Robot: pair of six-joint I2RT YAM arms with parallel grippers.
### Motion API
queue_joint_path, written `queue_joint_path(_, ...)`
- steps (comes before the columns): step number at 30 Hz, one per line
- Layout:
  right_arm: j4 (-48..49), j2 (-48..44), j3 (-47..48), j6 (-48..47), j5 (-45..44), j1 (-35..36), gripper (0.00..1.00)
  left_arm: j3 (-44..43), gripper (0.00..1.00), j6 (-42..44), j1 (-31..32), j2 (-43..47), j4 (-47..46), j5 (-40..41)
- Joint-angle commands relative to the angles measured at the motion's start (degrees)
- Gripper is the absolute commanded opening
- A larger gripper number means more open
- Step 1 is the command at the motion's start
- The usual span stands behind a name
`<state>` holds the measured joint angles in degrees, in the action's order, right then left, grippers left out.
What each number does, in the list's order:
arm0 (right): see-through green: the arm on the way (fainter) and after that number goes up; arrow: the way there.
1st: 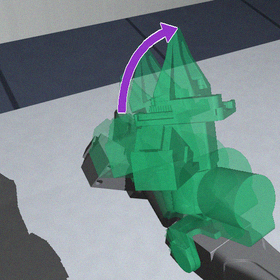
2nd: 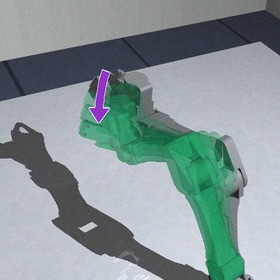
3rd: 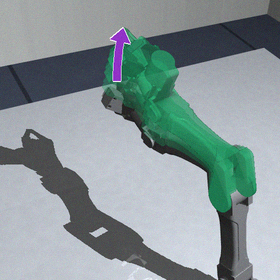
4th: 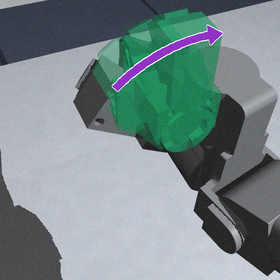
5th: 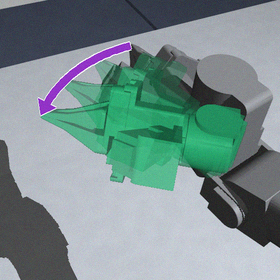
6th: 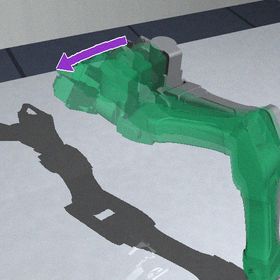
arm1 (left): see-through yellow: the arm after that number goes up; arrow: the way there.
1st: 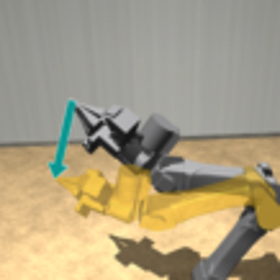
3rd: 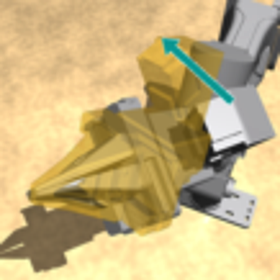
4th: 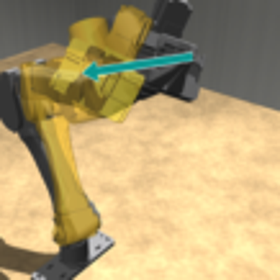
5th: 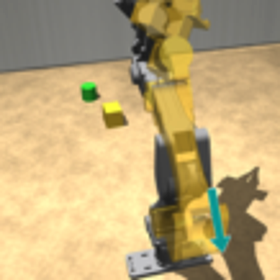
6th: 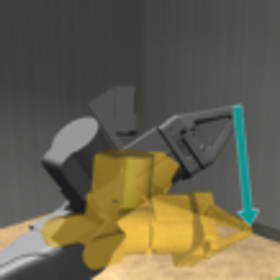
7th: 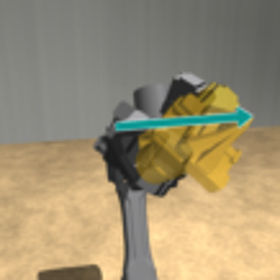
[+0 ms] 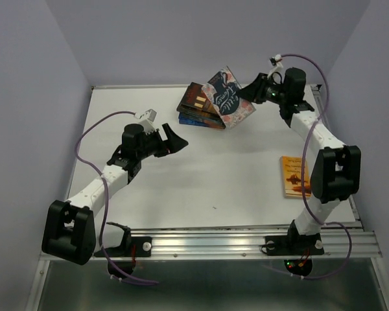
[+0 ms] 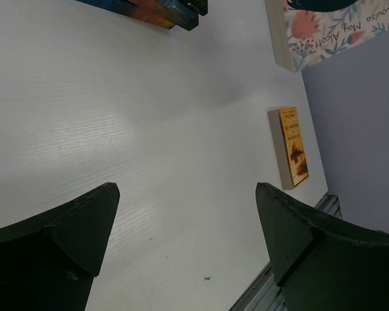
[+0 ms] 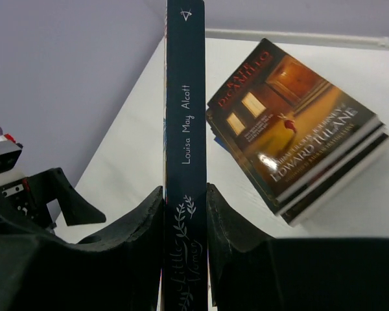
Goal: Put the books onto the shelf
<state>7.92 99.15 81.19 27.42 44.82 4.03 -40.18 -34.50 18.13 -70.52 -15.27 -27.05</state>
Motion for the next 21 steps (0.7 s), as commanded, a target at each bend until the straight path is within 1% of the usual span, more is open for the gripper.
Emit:
queue_joint_path(1, 9.72, 4.8, 7.56, 6.84, -7.8, 4.83, 0.01, -0.6, 0.99, -0.39, -0.29, 2.76, -0.03, 1.2)
queue_joint_path(2, 11.22, 5.52, 8.02, 9.56, -12.78, 5.54, 0.01, -0.42, 0.99, -0.48, -0.29, 3.28, 0.32, 1.38)
queue_joint_path(5, 16.58, 7.54, 8.2, 12.38, -22.2, 8.17, 0.01, 0.19, 0.99, -1.09, -0.29, 4.16, 0.32, 1.91)
queue_joint_path(6, 18.34, 8.07, 7.85, 14.05, -27.71, 8.79, 0.01, 0.54, 0.99, -1.18, -0.29, 4.69, 0.33, 2.0)
queue_joint_path(7, 21.75, 8.59, 7.5, 15.37, -30.12, 9.32, 0.01, 0.63, 0.99, -1.27, -0.29, 4.95, 0.41, 2.17)
queue_joint_path(8, 26.13, 9.82, 7.06, 17.91, -34.4, 10.28, 0.01, 0.89, 0.99, -1.36, -0.29, 5.39, 0.5, 2.17)
queue_joint_path(9, 28.09, 10.27, 6.45, 19.15, -37.4, 10.82, 0.01, 0.9, 0.99, -1.36, -0.29, 5.57, 0.59, 2.17)
queue_joint_path(11, 30.3, 12.1, 6.09, 22.74, -43.73, 11.6, 0.01, 0.9, 0.99, -1.01, -0.29, 5.83, 0.68, 1.91)
queue_joint_path(12, 31.96, 12.99, 6.26, 23.9, -49.51, 12.22, 0.01, 0.9, 0.99, -0.75, -0.2, 5.75, 0.68, 1.48)
queue_joint_path(14, 34.25, 14.66, 6.53, 25.83, -53.5, 12.75, 0.01, 0.98, 0.99, 0.04, -0.29, 6.27, 0.68, 0.33)
queue_joint_path(15, 35.4, 15.97, 6.53, 27.41, -58.3, 13.71, 0.01, 1.07, 0.99, 0.05, -0.29, 6.45, 0.68, 0.33)
queue_joint_path(18, 33.39, 17.21, 6.88, 27.86, -70.08, 15.82, 0.01, 1.69, 0.99, 0.14, -0.2, 7.59, 0.85, 0.94)
queue_joint_path(20, 31.28, 18.0, 6.88, 28.04, -74.77, 18.28, 0.01, 1.86, 0.99, 0.4, -0.29, 8.47, 1.64, 1.91)
queue_joint_path(21, 30.67, 18.44, 6.88, 28.39, -78.44, 19.16, 0.02, 1.86, 0.99, 0.4, -0.29, 8.73, 1.91, 2.35)
